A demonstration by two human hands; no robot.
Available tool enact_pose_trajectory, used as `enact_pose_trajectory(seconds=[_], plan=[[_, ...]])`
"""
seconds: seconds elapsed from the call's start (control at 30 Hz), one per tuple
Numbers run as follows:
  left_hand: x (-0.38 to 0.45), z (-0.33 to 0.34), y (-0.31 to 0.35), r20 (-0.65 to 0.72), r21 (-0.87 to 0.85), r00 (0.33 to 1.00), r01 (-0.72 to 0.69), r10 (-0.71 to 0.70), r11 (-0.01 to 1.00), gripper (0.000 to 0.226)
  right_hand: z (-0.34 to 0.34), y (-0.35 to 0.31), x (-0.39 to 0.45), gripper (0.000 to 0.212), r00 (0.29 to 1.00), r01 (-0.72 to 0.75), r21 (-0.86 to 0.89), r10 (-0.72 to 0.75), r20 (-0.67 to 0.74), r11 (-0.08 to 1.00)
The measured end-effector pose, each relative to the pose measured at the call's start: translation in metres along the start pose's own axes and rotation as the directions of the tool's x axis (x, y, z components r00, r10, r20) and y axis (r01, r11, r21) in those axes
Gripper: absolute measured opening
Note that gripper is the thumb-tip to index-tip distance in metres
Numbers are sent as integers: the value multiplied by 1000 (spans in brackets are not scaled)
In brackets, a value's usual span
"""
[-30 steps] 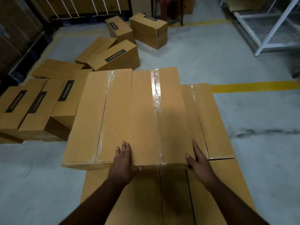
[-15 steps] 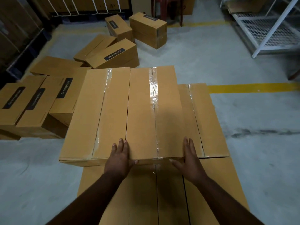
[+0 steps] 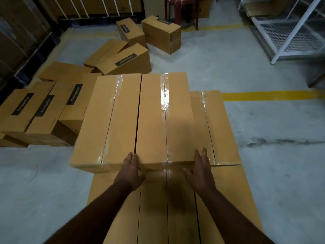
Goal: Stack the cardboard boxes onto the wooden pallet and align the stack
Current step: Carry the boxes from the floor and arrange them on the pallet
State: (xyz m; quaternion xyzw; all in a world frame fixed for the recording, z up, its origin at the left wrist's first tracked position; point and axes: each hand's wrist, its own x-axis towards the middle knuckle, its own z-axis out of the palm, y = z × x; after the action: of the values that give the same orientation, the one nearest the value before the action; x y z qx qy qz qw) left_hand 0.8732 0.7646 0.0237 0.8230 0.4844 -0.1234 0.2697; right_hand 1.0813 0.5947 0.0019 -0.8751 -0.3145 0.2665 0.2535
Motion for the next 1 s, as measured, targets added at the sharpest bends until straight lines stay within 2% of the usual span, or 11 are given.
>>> enact_pose_trajectory(seconds=[0.07,0.17,0.3,0.43,0.57,0.67,0.77,0.9,1.0], plan=[[-44,10,2,-29,-120,1000,-1,-3,993,93,-7,-2,-37,84,998,62,40,-61,-26,997],[-127,22,-2,12,-159,1000,26,-25,987,76,-25,-10,-106,74,995,79,238,-92,46,968],[-220,7,-9,78,-303,994,94,-73,948,63,-58,-45,-187,59,977,144,249,-177,116,958],[-289,-26,-18,0,-523,985,146,-171,840,47,-77,-92,-253,49,969,136,285,-188,161,949],[-354,-57,-45,-41,-591,987,100,-154,800,40,-73,-151,-315,38,975,117,339,-173,140,933],[-397,-76,-89,-78,-621,984,77,-160,780,35,-45,-203,-361,34,957,145,346,-220,190,927],[-439,-98,-152,-140,-719,966,53,-219,693,29,-3,-258,-407,32,935,187,354,-277,221,916],[-503,-128,-263,-216,-807,924,14,-316,591,22,65,-334,-470,27,912,223,371,-328,247,901],[-557,-154,-354,-228,-834,900,17,-372,552,17,121,-395,-524,25,912,208,417,-329,243,885]])
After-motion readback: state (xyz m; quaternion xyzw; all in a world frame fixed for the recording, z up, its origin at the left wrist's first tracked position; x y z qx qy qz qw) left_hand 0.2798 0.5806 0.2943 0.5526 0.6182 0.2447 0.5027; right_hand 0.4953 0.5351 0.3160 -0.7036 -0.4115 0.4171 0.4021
